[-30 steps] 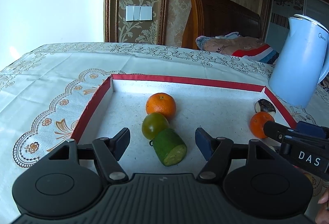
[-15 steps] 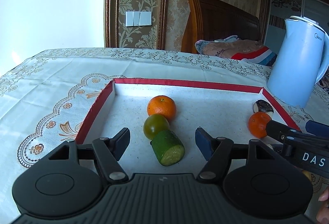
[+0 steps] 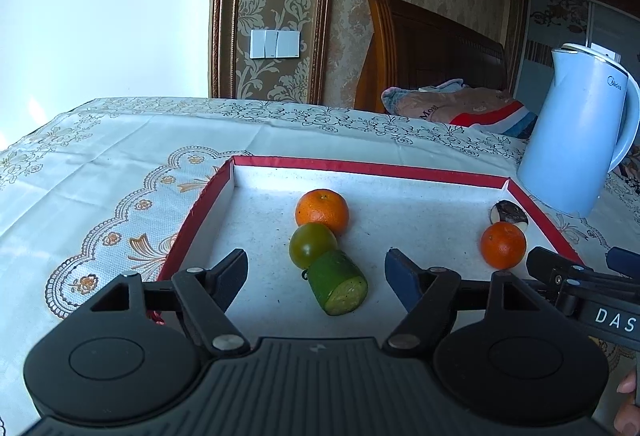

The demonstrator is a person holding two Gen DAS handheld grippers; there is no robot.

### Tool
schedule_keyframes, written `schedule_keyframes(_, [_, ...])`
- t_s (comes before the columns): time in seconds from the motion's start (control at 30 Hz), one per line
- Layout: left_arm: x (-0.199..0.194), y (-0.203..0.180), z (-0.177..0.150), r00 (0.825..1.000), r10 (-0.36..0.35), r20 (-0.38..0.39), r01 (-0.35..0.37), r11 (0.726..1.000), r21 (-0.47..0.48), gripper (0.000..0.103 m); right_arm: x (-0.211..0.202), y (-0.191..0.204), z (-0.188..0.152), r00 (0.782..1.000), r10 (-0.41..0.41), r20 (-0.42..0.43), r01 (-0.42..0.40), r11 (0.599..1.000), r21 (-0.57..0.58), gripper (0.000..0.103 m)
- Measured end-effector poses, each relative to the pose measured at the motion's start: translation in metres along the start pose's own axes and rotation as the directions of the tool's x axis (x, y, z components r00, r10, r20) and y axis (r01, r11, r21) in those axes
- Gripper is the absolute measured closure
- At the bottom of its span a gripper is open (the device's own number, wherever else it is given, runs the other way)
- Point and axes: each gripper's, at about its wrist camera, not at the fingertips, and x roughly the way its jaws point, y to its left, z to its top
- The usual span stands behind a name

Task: Organize fruits
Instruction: 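Withdraw both grippers from the tray toward the remaining fruits on the tablecloth, then lower the left gripper onto the green tomato while the right approaches a sugarcane piece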

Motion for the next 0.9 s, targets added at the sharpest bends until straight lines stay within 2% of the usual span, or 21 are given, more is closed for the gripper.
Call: schedule_keyframes(0.9, [-0.047, 0.005, -0.029, 0.995, -0.098, 0.0, 0.098, 0.995, 0.01, 0.025, -0.042, -0.014, -0.022, 1.0, 0.001, 0.03, -0.001, 1.0, 0.019, 0.0])
